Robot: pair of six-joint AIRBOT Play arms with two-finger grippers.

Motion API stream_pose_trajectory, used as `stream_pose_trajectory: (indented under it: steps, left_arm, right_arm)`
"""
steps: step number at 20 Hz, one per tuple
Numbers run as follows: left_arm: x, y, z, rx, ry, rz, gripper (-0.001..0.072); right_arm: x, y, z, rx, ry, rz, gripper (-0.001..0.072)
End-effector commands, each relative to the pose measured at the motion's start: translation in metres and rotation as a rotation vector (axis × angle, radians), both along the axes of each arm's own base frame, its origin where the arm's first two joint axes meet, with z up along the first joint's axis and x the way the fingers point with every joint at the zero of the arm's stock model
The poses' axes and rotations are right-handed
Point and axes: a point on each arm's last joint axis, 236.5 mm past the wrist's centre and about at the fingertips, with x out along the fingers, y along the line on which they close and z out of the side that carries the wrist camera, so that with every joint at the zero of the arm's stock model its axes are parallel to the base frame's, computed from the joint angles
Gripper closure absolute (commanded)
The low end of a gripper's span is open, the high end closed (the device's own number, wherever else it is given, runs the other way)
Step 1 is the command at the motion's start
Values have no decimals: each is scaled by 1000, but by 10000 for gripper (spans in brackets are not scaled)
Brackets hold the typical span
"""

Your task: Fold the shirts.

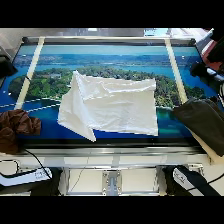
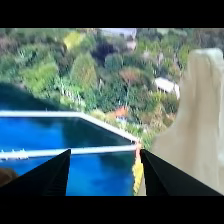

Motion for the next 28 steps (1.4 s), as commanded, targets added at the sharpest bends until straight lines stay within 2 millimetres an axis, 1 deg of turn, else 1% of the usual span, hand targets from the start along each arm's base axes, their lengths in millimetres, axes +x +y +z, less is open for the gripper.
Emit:
stream_pose_trajectory:
  steps: [1, 3, 4, 5, 6, 7, 9, 10, 11, 14, 15, 16, 19, 21, 22, 23, 24, 25, 26, 28]
  left_arm:
    - [-69, -38, -77, -252, 70, -52, 237]
    - [-94, -66, -133, -367, 163, -31, 237]
    - [-104, -81, -154, -421, 207, -29, 236]
    - [-117, -95, -173, -453, 259, -35, 236]
    - [-125, -105, -186, -470, 294, -47, 235]
    - [-131, -111, -195, -465, 317, -55, 234]
    - [-129, -112, -205, -435, 331, -31, 219]
    - [-127, -116, -208, -434, 341, -24, 204]
    - [-126, -122, -213, -439, 356, -38, 193]
    - [-127, -142, -234, -460, 431, -76, 193]
    - [-128, -147, -241, -469, 453, -83, 193]
    - [-128, -148, -246, -473, 462, -76, 192]
    - [-121, -144, -254, -476, 451, -40, 192]
    - [-115, -146, -255, -485, 434, -28, 192]
    - [-110, -151, -254, -495, 421, -30, 199]
    - [-107, -157, -251, -509, 411, -34, 236]
    - [-103, -165, -249, -516, 399, -53, 380]
    - [-101, -172, -247, -509, 393, -88, 570]
    - [-101, -178, -243, -501, 390, -133, 694]
    - [-98, -184, -233, -513, 392, -172, 697]
  right_arm:
    - [-66, -6, -38, 1, 195, -9, 321]
    - [-83, 16, -73, 89, 272, 31, 321]
    - [-88, 30, -88, 131, 305, 75, 321]
    - [-92, 43, -100, 169, 323, 112, 320]
    - [-93, 53, -110, 208, 329, 135, 321]
    - [-94, 59, -117, 236, 330, 146, 321]
    - [-94, 66, -121, 269, 322, 160, 321]
    - [-93, 69, -120, 274, 313, 172, 321]
    - [-90, 72, -116, 284, 294, 184, 321]
    - [-84, 83, -105, 315, 246, 220, 321]
    - [-83, 86, -103, 325, 238, 233, 321]
    - [-83, 89, -101, 329, 232, 244, 321]
    - [-83, 92, -100, 347, 228, 251, 321]
    - [-81, 96, -96, 362, 213, 261, 321]
    - [-80, 99, -93, 367, 201, 273, 321]
    - [-79, 101, -90, 378, 190, 280, 321]
    - [-79, 103, -89, 382, 185, 288, 321]
    - [-81, 106, -89, 392, 192, 297, 322]
    - [-85, 110, -91, 400, 210, 313, 322]
    - [-98, 119, -101, 416, 282, 347, 322]
